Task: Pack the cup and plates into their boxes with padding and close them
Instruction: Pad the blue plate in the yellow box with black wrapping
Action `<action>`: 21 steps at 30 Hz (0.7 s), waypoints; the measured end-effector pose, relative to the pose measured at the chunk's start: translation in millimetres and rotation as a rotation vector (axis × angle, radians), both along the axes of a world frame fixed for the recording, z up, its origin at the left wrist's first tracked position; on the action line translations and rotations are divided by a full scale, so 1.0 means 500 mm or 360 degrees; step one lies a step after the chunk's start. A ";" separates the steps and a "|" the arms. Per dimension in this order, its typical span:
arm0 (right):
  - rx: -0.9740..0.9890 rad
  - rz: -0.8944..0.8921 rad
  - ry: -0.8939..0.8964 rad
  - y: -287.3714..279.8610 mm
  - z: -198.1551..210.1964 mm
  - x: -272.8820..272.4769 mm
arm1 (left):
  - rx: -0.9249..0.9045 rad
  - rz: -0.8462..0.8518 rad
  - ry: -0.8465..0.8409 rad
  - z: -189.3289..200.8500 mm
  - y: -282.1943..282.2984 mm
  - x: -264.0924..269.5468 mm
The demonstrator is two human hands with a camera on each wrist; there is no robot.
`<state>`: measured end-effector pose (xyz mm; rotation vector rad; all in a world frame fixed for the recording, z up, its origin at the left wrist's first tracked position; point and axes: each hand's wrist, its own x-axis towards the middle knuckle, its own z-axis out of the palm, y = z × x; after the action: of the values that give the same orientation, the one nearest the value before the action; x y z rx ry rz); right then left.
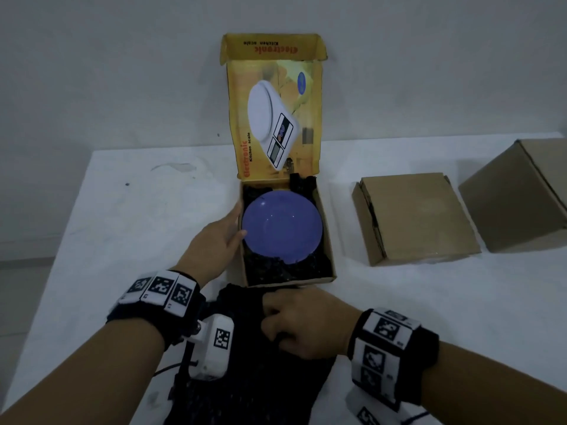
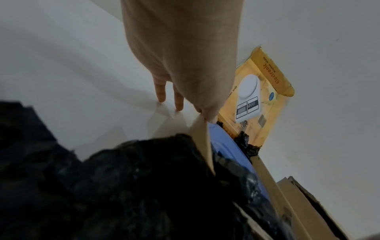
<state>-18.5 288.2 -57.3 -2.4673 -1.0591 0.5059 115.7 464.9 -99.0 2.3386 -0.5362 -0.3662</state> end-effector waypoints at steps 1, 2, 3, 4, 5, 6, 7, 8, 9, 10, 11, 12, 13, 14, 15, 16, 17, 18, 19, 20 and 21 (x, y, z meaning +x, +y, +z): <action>0.0024 -0.0063 -0.0029 -0.008 0.015 0.008 | 0.0002 0.0005 0.0008 -0.002 0.000 0.002; 0.0046 -0.0126 -0.0081 -0.017 0.031 0.019 | -0.0006 0.0013 0.0015 -0.006 0.000 0.003; 0.0085 -0.0219 -0.0132 -0.027 0.048 0.033 | -0.0018 0.0020 0.0010 -0.012 0.000 0.004; 0.0130 -0.0364 -0.0172 -0.038 0.063 0.050 | -0.0024 0.0032 0.0000 -0.018 0.000 0.006; 0.0165 -0.0552 -0.0223 -0.050 0.075 0.068 | -0.0026 0.0052 -0.0004 -0.024 0.000 0.008; 0.0182 -0.0765 -0.0254 -0.063 0.082 0.088 | -0.0039 0.0074 0.0004 -0.030 -0.001 0.009; 0.0186 -0.0986 -0.0248 -0.077 0.087 0.112 | -0.0078 0.0086 0.0012 -0.034 -0.002 0.010; 0.0204 -0.1197 -0.0266 -0.091 0.089 0.134 | -0.0136 0.0089 0.0024 -0.037 -0.004 0.011; 0.0237 -0.1376 -0.0335 -0.103 0.092 0.154 | -0.0201 0.0093 0.0037 -0.038 -0.008 0.011; 0.0281 -0.1505 -0.0423 -0.109 0.094 0.171 | -0.0256 0.0103 0.0050 -0.038 -0.012 0.013; 0.0327 -0.1578 -0.0494 -0.110 0.095 0.188 | -0.0291 0.0117 0.0058 -0.038 -0.015 0.015; 0.0361 -0.1595 -0.0546 -0.108 0.096 0.202 | -0.0309 0.0129 0.0060 -0.038 -0.017 0.018; 0.0364 -0.1567 -0.0575 -0.103 0.093 0.216 | -0.0326 0.0134 0.0063 -0.038 -0.019 0.021; 0.0336 -0.1495 -0.0600 -0.097 0.088 0.230 | -0.0347 0.0134 0.0072 -0.038 -0.019 0.022; 0.0254 -0.1396 -0.0626 -0.091 0.080 0.245 | -0.0377 0.0133 0.0083 -0.038 -0.019 0.024; 0.0112 -0.1278 -0.0673 -0.086 0.071 0.259 | -0.0407 0.0129 0.0085 -0.038 -0.018 0.022; -0.0071 -0.1149 -0.0723 -0.081 0.058 0.271 | -0.0430 0.0132 0.0089 -0.041 -0.018 0.022; -0.0245 -0.1021 -0.0751 -0.077 0.044 0.281 | -0.0442 0.0137 0.0102 -0.042 -0.017 0.021; -0.0386 -0.0912 -0.0775 -0.074 0.031 0.288 | -0.0453 0.0138 0.0118 -0.044 -0.016 0.021; -0.0499 -0.0818 -0.0767 -0.071 0.017 0.293 | -0.0467 0.0133 0.0130 -0.047 -0.014 0.021; -0.0605 -0.0737 -0.0691 -0.066 0.007 0.296 | -0.0492 0.0123 0.0137 -0.050 -0.011 0.022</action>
<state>129.7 255.0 -53.7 -3.1274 -0.5176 0.0189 126.6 459.3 -124.0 2.0296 -0.4267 -0.3214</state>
